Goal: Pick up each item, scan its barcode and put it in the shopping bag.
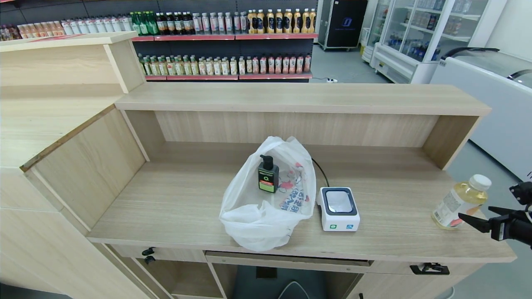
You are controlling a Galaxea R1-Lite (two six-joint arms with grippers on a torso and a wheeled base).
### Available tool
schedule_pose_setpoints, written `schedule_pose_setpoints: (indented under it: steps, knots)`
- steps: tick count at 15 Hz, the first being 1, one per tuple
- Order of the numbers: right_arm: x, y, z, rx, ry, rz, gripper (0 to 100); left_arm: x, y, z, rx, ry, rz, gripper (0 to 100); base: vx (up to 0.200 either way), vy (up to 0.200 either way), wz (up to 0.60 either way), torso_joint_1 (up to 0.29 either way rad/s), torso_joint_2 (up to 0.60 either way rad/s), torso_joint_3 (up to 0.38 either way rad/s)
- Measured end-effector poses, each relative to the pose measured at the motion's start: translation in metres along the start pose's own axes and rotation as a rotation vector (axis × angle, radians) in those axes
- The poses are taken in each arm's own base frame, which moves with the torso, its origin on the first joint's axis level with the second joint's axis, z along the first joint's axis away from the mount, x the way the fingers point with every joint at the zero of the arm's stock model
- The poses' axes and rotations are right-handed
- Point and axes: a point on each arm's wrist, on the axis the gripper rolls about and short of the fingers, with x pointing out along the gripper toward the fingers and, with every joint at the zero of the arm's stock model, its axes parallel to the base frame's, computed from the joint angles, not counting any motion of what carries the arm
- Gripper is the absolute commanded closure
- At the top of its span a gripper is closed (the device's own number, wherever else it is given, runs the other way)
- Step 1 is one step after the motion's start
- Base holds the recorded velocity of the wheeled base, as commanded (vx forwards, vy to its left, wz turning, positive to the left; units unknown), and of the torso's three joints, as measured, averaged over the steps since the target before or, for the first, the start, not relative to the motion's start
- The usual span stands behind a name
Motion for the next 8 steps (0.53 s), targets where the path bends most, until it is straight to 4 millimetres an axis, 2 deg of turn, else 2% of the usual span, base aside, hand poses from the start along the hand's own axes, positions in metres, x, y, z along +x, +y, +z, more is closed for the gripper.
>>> schedule_pose_setpoints:
  steps: [8]
  knots:
    - [0.030, 0.011, 0.003, -0.047, -0.034, 0.064, 0, 0.000, 0.000, 0.000, 0.000, 0.000, 0.000, 100, 0.000, 0.000, 0.00, 0.000, 0.00, 0.000]
